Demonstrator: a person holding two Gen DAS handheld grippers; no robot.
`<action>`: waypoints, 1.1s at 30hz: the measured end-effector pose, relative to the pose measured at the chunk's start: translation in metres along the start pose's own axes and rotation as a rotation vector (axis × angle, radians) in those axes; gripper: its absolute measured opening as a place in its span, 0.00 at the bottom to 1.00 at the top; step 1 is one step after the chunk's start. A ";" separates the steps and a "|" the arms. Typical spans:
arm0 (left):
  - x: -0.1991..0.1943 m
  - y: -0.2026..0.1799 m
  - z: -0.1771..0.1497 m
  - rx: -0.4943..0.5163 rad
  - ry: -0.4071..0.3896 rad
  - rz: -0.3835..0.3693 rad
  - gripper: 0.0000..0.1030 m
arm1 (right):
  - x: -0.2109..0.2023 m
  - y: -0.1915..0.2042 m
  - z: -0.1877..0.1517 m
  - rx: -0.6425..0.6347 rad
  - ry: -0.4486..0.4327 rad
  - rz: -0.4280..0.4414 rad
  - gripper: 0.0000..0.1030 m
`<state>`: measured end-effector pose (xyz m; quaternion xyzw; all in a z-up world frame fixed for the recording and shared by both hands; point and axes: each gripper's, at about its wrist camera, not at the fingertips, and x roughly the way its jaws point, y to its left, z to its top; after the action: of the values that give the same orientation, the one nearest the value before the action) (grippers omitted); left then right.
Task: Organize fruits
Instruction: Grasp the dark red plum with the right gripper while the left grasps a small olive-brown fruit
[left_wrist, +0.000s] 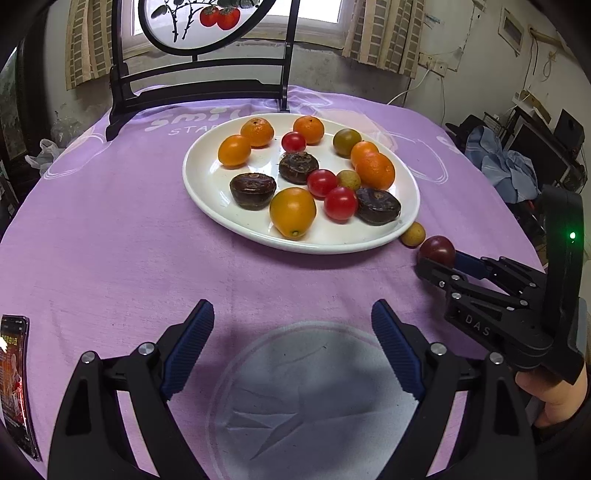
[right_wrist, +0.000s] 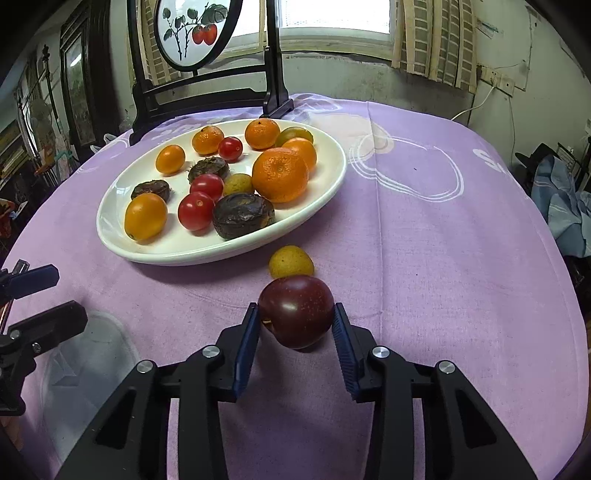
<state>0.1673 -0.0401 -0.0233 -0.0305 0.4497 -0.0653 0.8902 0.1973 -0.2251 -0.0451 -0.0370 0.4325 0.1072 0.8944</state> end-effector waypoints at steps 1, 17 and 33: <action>-0.001 -0.001 0.000 0.004 0.000 0.003 0.83 | -0.002 -0.001 0.000 0.005 0.000 0.004 0.39; 0.012 -0.073 0.003 0.027 0.046 0.009 0.83 | -0.069 -0.049 -0.037 0.001 -0.075 0.022 0.39; 0.075 -0.151 0.036 0.113 0.089 0.035 0.69 | -0.106 -0.089 -0.038 0.099 -0.175 0.107 0.39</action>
<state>0.2270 -0.2007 -0.0449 0.0306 0.4851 -0.0764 0.8706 0.1240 -0.3353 0.0117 0.0401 0.3590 0.1362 0.9225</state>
